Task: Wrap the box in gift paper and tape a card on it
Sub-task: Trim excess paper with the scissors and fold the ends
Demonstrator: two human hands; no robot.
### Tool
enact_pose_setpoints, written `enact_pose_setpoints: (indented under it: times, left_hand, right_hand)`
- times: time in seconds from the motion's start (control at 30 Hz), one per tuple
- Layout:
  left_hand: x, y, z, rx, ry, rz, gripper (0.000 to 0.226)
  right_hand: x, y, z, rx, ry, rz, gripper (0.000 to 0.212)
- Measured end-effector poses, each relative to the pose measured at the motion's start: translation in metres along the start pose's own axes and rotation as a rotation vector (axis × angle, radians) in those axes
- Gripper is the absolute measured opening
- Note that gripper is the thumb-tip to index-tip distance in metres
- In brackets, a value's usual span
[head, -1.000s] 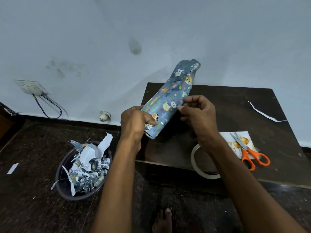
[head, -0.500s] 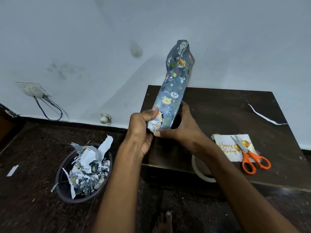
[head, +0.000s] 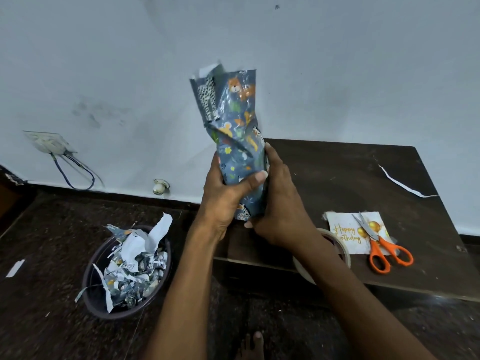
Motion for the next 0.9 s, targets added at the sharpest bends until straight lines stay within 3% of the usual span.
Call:
enact_pose_setpoints:
  times: [0.2,0.27,0.37,0.53,0.7,0.9]
  left_hand:
    - [0.007,0.001,-0.014,-0.192,-0.017,-0.123,0.07]
    - [0.011,0.001,-0.017,-0.228,-0.023,-0.148,0.071]
    - [0.016,0.0,-0.027,-0.302,-0.028,-0.183,0.066]
    - [0.011,-0.01,-0.052,-0.502,0.145,-0.164,0.052]
    - [0.0,-0.011,-0.052,-0.545,0.399,-0.098,0.054]
    - [-0.007,-0.018,-0.059,-0.617,0.551,-0.135,0.042]
  right_hand:
    - [0.011,0.003,0.005,0.107,-0.266,-0.044,0.132]
    - [0.01,0.004,0.006,0.119,-0.175,-0.033,0.126]
    - [0.021,0.007,0.007,0.087,0.093,-0.08,0.1]
    - [0.066,0.004,0.033,0.175,0.29,-0.335,0.095]
    - [0.104,-0.012,0.076,0.439,0.122,-0.573,0.078]
    - [0.097,-0.034,0.084,0.547,-0.187,-0.62,0.028]
Point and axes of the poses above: each hand's wrist, its own y-axis towards the middle knuckle, its own x-axis out of the back of the hand, z = x × y, the point moved 9 cm from there along y, towards the middle knuckle, and after that the axes turned 4 degrees about -z, right-handed, at the moved point
